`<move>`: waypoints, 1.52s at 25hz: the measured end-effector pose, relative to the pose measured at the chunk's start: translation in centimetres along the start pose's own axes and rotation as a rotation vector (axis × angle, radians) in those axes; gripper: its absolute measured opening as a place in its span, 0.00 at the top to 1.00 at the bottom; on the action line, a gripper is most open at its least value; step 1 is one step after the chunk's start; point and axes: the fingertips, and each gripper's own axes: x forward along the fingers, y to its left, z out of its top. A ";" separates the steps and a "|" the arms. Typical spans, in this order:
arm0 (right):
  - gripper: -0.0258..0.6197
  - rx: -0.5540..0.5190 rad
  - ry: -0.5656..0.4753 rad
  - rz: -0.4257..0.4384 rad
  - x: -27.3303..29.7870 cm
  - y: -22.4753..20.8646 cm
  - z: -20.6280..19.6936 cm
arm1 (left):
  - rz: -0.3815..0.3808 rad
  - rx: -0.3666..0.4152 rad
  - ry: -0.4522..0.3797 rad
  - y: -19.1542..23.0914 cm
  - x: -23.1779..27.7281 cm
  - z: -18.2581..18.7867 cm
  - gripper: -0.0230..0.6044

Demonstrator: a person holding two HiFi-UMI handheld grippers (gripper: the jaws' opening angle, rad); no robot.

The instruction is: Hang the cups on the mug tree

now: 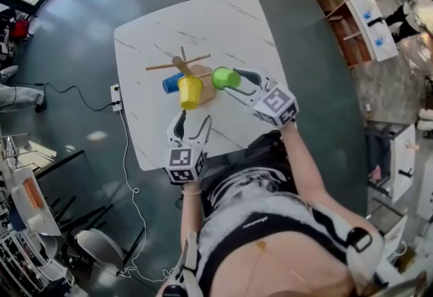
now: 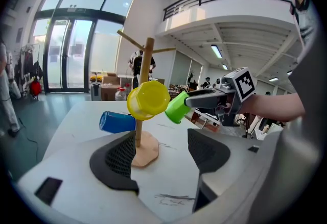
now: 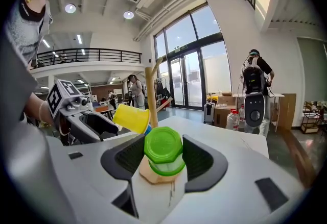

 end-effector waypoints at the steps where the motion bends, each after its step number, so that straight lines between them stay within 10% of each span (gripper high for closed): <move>1: 0.59 0.000 0.005 0.003 0.3 -0.1 -0.1 | 0.002 -0.002 -0.001 0.1 0.0 0.0 0.44; 38: 0.59 -0.008 0.179 0.087 7.0 -0.3 -5.2 | 0.090 -0.063 0.025 3.1 -1.4 -2.0 0.44</move>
